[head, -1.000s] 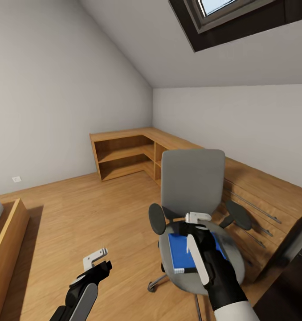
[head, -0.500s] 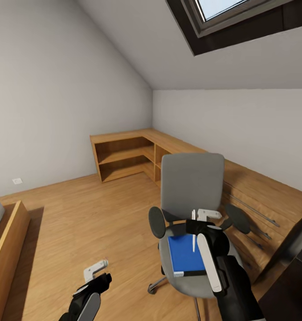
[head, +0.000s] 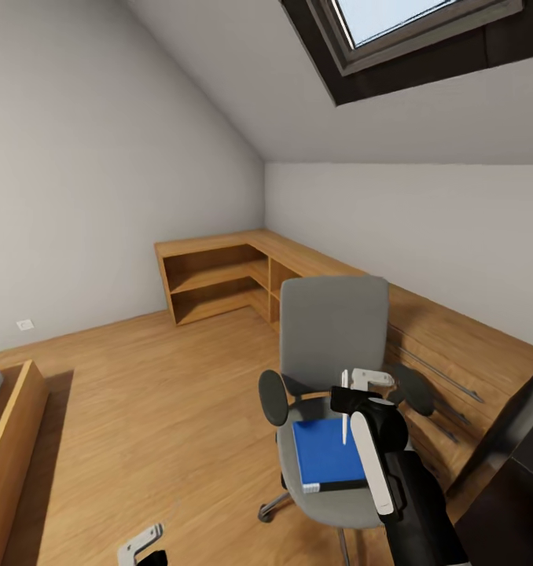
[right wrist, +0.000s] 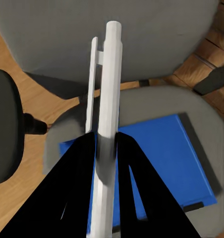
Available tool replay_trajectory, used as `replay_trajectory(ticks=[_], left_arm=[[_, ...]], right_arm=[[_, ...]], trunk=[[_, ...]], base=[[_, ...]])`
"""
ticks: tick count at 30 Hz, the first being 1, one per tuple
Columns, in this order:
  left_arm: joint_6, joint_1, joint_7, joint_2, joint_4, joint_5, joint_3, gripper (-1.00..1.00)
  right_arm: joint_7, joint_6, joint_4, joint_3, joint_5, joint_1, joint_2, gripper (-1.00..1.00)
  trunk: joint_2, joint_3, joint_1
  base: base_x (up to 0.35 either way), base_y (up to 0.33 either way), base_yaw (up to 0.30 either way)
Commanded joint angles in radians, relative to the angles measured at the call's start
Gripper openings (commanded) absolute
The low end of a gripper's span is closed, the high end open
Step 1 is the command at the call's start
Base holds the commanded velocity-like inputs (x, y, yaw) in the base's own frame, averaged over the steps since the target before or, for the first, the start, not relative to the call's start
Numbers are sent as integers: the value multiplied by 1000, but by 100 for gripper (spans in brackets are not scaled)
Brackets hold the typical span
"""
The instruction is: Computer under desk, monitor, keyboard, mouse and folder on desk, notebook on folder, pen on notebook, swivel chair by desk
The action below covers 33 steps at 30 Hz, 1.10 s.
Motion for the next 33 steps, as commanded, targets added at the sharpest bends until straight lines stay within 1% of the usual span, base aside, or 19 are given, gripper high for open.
replay_trajectory(ticks=[1,5,7,8,11,16,20,21,22,23,24,25,26,27,31,33], left_arm=[[5,-1,9,1,5,3,-7,100],[5,-1,9,0,25,3,-8,100],[6,-1,6,0,54,2,-9,100],[6,-1,0,0,69,1,-9,100],[5,-1,-31,2,90,-1,-9,100],[5,-1,-41,4,95,-2,-8,100],[5,-1,-43,4,97,-2,-8,100],[5,-1,-42,5,97,-2,-8,100],[5,-1,-42,5,97,-2,-8,100],[5,-1,-42,6,97,-2,-8,100],[5,-1,-42,6,97,-2,-7,100],[4,-1,-42,6,98,-2,-7,100],[4,-1,-42,6,98,-2,-7,100],[4,-1,-42,9,99,-2,-7,100],[2,-1,-42,27,100,-2,-6,100],[1,-1,-41,33,100,-1,-4,100]], right_arm=[[-10,1,-1,1,-12,-1,-2,-100],[-10,2,-3,0,-12,-1,-19,-100],[-10,2,-3,-10,-12,-1,-21,-100],[-10,2,-3,-25,-13,-1,-22,-100],[-8,9,-9,-96,-16,-1,-22,-100],[-8,13,-31,-135,-15,-2,-23,-100],[-11,29,-33,-150,-9,-12,-28,-100],[-10,29,-32,-158,-8,-17,-36,-100],[-8,29,-30,-173,-9,-22,-52,-100],[-7,29,-27,-183,-11,-23,-61,-100],[-3,23,-18,-217,-15,-27,-90,-100],[2,13,-8,-238,-20,-28,-104,-100],[7,5,0,-247,-24,-28,-110,-100],[23,-41,42,-268,-29,-30,-127,-100],[35,-93,77,-272,-32,-31,-146,-100],[37,-103,89,-273,-34,-31,-149,-100]], trunk=[[7,3,-4],[35,19,-19],[49,26,-27],[56,30,-31],[77,40,-42],[112,56,-61],[140,69,-77],[147,72,-81],[154,75,-84],[161,78,-88],[168,81,-92],[175,84,-96],[182,87,-100],[189,91,-104],[217,103,-119],[231,109,-127]], base=[[0,0,-215],[0,0,-241],[0,0,-270],[0,0,-277],[0,0,-284],[0,0,-292],[0,0,-296],[0,0,-297],[0,0,-297],[0,0,-297],[0,0,-297],[0,0,-263],[0,0,-223],[0,0,-91],[0,0,-43],[0,0,-10]])
